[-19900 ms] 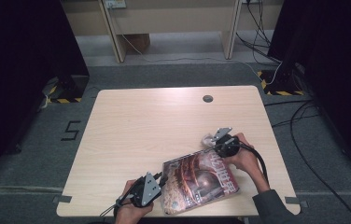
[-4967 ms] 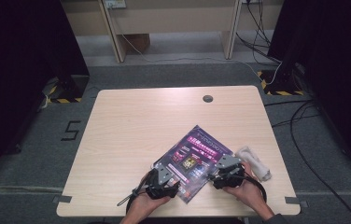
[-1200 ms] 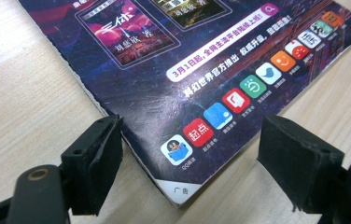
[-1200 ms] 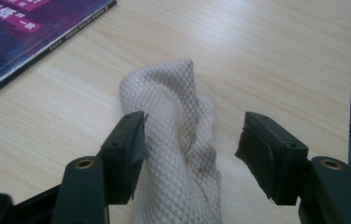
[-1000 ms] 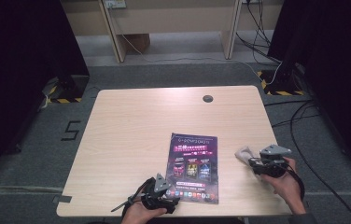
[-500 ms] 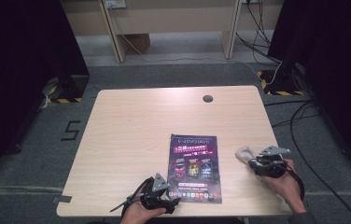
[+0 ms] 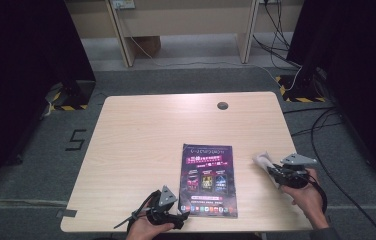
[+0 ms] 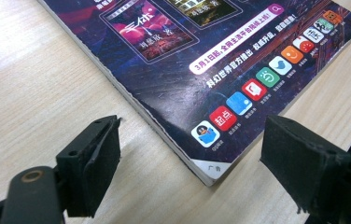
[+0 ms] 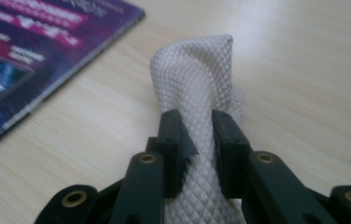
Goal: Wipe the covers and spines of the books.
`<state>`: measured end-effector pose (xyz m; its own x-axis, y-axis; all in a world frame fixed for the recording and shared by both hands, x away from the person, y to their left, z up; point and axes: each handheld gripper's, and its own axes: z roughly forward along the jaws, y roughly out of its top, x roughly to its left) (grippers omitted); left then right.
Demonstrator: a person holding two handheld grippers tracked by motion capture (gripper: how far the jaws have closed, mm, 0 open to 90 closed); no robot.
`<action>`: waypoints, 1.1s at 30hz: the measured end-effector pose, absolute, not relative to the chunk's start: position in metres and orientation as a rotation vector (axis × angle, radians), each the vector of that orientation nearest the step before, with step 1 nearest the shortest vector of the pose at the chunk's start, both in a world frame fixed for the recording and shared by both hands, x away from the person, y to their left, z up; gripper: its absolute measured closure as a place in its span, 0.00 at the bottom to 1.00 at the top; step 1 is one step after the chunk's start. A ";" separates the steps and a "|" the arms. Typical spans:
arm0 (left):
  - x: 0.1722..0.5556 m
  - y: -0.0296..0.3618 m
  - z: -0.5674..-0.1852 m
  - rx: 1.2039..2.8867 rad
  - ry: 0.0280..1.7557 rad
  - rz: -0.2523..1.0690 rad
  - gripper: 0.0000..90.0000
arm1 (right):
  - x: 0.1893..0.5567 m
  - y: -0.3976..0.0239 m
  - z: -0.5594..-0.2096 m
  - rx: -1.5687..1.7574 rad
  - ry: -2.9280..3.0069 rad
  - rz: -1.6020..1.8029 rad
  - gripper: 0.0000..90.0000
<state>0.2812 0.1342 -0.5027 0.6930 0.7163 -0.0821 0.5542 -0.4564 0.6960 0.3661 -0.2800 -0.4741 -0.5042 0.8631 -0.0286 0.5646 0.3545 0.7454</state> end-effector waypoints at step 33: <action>0.290 0.120 -0.511 2.143 0.964 0.447 0.25 | 0.395 -0.111 -0.492 0.912 2.474 0.939 0.60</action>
